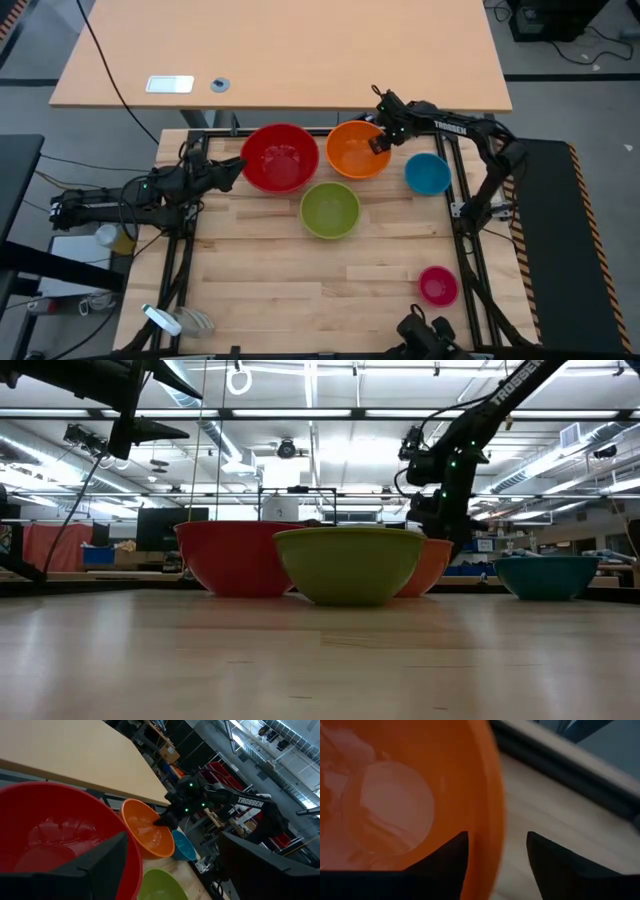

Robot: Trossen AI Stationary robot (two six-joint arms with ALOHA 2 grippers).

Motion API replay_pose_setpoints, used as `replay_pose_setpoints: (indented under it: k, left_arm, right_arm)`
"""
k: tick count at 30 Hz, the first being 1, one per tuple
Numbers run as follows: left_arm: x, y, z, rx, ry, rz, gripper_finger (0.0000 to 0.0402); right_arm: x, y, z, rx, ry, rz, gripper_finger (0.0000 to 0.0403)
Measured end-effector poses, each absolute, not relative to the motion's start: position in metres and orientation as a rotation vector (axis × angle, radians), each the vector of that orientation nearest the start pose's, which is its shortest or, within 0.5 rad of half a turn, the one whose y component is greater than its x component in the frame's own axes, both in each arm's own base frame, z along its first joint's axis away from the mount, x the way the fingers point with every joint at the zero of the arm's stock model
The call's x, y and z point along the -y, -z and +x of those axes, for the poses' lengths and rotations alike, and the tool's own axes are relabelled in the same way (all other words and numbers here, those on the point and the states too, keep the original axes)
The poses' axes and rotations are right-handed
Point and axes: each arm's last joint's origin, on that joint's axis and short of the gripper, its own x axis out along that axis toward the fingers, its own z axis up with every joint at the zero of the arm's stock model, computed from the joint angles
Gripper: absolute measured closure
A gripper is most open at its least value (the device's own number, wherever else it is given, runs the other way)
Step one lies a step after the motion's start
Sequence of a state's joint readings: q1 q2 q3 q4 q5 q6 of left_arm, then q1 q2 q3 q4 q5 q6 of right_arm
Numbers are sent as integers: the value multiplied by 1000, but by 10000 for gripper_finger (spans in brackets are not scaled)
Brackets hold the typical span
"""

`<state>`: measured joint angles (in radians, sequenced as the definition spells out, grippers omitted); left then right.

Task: Nest bowls inside each other
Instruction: Stack the orange bowl on top of the red bowl

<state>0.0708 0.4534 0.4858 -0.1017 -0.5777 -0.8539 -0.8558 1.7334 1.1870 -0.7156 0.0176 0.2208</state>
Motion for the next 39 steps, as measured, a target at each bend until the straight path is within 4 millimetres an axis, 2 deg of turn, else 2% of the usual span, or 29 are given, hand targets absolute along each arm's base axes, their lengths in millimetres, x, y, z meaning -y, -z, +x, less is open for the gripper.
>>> replay_pose_setpoints:
  k: [8, 15, 18, 25, 30, 36, 39]
  left_arm:
    - [-24, -278, 120, 189, -645, -790, 88]
    - [-25, -277, 124, 183, -647, -789, 88]
    - [-25, -279, 125, 205, -637, -794, 88]
    - [-25, -280, 125, 211, -652, -777, 88]
    - [-26, -280, 124, 230, -697, -767, 88]
    - [-28, -280, 123, 240, -738, -756, 88]
    - [-30, -280, 123, 242, -761, -737, 88]
  right_arm:
    - [250, -184, 219, -1167, 893, 761, 282]
    - [255, -187, 215, -1120, 904, 815, 365]
    - [256, -193, 215, -1099, 890, 835, 385]
    - [265, -237, 218, -1029, 1003, 690, 387]
    - [269, -269, 225, -968, 932, 676, 387]
    - [264, -301, 253, -752, 790, 736, 385]
    - [250, -311, 275, -669, 710, 731, 384]
